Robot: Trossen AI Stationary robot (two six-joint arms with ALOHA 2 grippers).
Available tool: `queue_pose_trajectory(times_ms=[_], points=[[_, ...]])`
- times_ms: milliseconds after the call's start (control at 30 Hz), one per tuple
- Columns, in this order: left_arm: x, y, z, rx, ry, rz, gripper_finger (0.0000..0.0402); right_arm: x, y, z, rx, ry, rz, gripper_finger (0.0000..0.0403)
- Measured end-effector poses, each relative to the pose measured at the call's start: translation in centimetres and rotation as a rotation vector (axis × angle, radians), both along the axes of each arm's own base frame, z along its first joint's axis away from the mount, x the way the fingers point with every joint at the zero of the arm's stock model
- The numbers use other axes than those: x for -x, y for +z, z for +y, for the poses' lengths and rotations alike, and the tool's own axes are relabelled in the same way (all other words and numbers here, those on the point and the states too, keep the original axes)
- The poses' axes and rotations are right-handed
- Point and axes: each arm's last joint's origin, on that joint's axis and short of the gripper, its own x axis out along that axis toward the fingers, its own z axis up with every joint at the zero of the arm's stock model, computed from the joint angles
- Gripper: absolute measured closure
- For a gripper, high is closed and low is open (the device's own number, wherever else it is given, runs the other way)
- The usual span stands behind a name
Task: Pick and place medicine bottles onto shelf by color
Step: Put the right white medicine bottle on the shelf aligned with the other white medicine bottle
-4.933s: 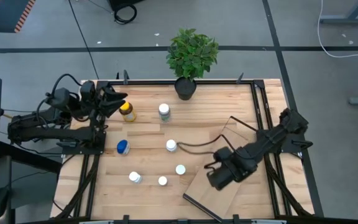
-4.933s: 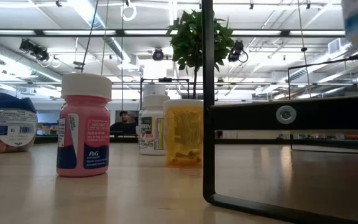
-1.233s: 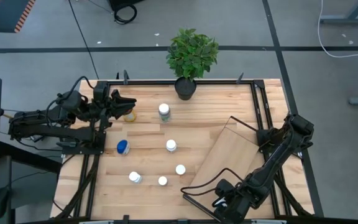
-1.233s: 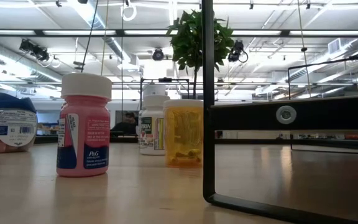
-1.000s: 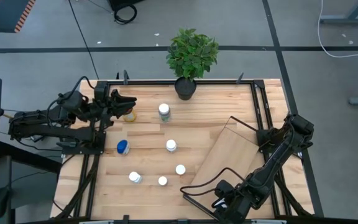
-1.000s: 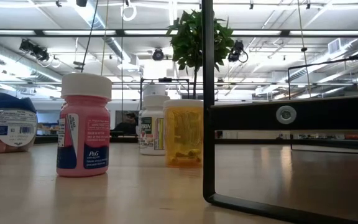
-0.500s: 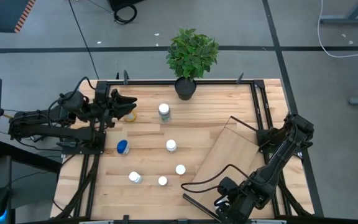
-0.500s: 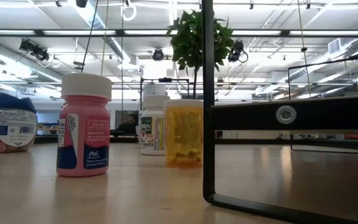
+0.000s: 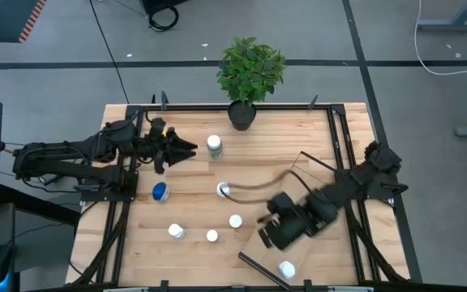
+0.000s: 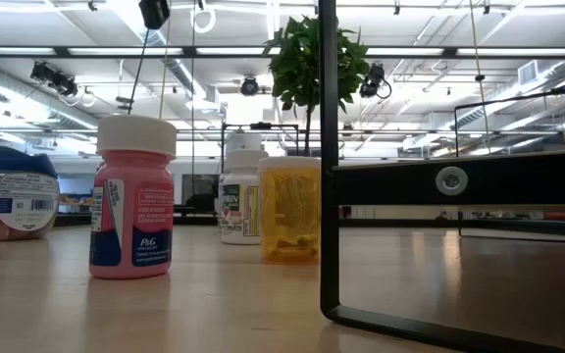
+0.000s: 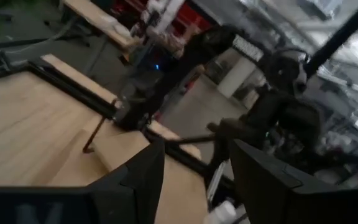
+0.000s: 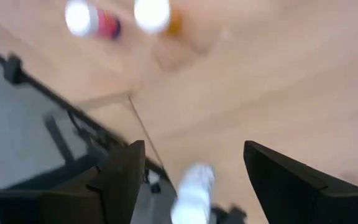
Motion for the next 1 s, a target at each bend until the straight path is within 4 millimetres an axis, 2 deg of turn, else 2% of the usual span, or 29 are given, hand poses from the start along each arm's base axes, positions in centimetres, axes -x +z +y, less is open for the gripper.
queue_pose_trajectory(times_ms=[100,233,367,600,800,1000], points=[[0.2,-0.3,0.7,-0.043,0.046,0.034,0.0220,-1.9,0.1,-2.8,0.014,-0.026,-0.022,0.0122],[0.7,-1.7,1.4,-0.068,0.075,0.266,0.0227,-4.0,0.3,-6.4,0.022,-0.053,-0.085,0.0122],[1.4,-2.5,1.3,-0.071,0.064,0.435,0.0233,-5.2,0.4,-8.8,0.034,-0.066,-0.124,0.0122],[2.1,-0.7,0.6,-0.081,0.054,0.444,0.0257,-6.1,0.5,-12.3,0.094,0.052,-0.127,0.0122],[0.3,-0.9,0.7,-0.066,0.071,0.568,0.0270,-6.1,0.3,-15.1,0.139,0.277,-0.084,0.0122],[-2.6,-1.3,0.6,-0.083,0.056,0.624,0.0244,-5.1,0.4,-17.3,0.151,0.477,-0.017,0.0122]])
